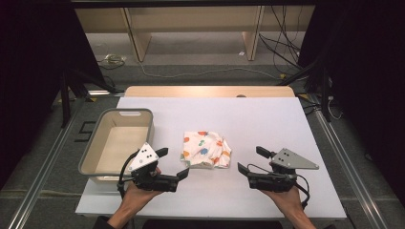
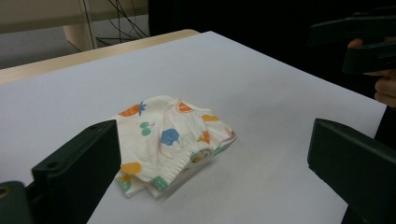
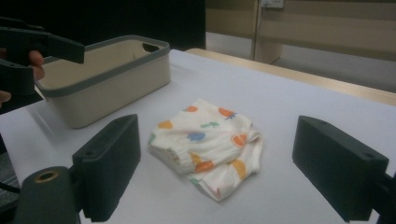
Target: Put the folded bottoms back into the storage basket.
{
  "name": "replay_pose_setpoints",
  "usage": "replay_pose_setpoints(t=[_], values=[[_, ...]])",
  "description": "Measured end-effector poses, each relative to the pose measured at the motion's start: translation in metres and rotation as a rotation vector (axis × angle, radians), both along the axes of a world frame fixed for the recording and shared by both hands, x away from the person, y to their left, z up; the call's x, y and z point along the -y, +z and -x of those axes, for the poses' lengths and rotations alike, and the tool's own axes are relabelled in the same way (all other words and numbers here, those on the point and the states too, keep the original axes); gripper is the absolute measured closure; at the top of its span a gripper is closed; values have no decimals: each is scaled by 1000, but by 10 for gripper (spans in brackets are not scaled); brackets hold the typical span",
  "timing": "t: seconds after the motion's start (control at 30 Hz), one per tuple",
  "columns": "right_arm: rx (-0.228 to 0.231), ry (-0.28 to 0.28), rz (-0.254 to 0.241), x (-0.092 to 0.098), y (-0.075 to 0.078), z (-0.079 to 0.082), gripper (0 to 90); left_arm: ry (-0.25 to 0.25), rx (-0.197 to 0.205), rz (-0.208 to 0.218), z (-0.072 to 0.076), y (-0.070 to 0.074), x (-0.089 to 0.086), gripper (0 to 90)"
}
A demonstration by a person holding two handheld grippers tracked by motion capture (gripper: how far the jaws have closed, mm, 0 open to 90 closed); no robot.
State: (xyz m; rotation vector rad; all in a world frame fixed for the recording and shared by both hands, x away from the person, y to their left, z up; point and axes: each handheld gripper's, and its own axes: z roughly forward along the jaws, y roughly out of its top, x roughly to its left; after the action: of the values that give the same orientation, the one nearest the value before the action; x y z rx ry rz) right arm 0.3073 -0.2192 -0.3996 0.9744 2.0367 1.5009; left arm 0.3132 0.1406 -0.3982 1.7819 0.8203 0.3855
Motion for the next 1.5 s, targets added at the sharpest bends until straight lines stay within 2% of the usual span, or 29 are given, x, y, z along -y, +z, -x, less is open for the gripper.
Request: replay_pose_setpoints(t=[0.1, 0.3, 0.4, 0.5, 0.83, 0.93, 0.97, 1.13, 1.27, 1.37, 1.5], values=[[1, -7, 6, 1, 1, -2, 165, 12, -24, -15, -3, -2, 1, 38], [-19, -20, -20, 4, 1, -6, 166, 9, -70, -14, -8, -5, 3, 40], [-20, -30, -17, 5, 1, -11, 168, 14, -94, -9, -11, -7, 4, 40], [-30, -36, -17, 5, 0, -15, 169, 28, -137, -1, -17, -11, 6, 40], [-35, -41, 19, 4, -2, -26, 170, 55, -181, -9, -25, -17, 9, 41], [-35, -42, 17, 5, -2, -28, 169, 69, -203, 2, -27, -18, 7, 44], [-38, -45, 15, 5, -2, -30, 169, 84, -225, 13, -29, -19, 7, 48], [-53, -36, 20, 4, -4, -37, 171, 98, -251, 23, -33, -21, 5, 48], [-62, -27, 35, 1, -6, -44, 172, 112, -280, 1, -38, -27, 7, 49], [-72, -27, 39, 0, -7, -48, 172, 118, -287, 1, -41, -28, 7, 49], [-78, -24, 44, -2, -8, -53, 175, 132, -321, 15, -48, -33, 7, 50]])
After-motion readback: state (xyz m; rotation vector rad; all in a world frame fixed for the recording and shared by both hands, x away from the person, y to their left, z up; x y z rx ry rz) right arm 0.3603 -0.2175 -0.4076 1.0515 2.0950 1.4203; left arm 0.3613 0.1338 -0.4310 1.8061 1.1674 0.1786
